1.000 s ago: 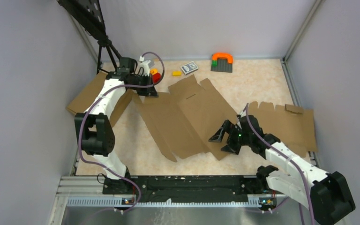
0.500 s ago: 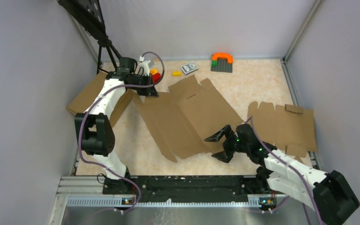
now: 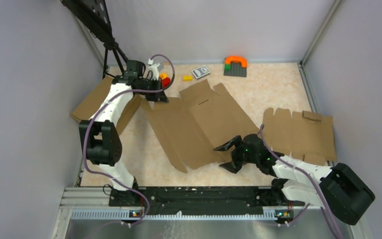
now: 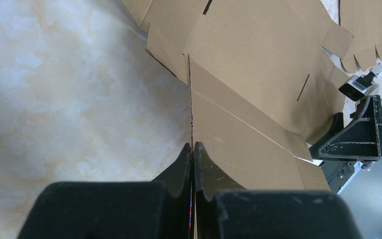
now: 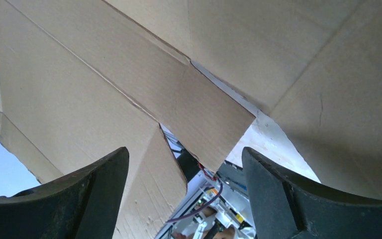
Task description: Fold the paper box
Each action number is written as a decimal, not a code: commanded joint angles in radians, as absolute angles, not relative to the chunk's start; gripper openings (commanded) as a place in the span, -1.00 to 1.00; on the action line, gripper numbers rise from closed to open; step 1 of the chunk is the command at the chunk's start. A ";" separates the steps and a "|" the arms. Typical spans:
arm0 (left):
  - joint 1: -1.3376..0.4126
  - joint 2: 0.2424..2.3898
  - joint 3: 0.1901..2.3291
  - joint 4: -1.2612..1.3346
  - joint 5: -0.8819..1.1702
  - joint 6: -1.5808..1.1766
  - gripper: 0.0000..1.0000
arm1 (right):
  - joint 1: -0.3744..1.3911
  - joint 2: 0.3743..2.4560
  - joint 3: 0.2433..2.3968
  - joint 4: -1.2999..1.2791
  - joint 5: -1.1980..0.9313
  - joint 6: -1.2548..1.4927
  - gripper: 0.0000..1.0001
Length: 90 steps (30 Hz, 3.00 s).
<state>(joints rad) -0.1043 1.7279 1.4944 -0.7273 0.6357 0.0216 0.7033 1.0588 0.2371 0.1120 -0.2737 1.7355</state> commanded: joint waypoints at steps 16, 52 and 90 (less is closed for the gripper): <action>-0.100 1.752 1.552 -0.771 0.665 0.067 -1.00 | 0.627 1.191 0.392 0.125 -0.209 1.576 -0.53; -0.061 1.666 1.194 -0.409 0.513 -0.205 0.97 | 0.623 1.184 0.403 0.078 -0.256 1.382 -1.00; -0.074 1.961 1.322 -0.431 0.862 -0.285 -0.06 | 0.623 1.257 0.506 -0.016 -0.247 1.289 -1.00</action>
<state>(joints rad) -0.0620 1.9633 1.3128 -0.4305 0.8280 -0.3115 0.6270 1.2358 0.4435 -0.0147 -0.2554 1.3338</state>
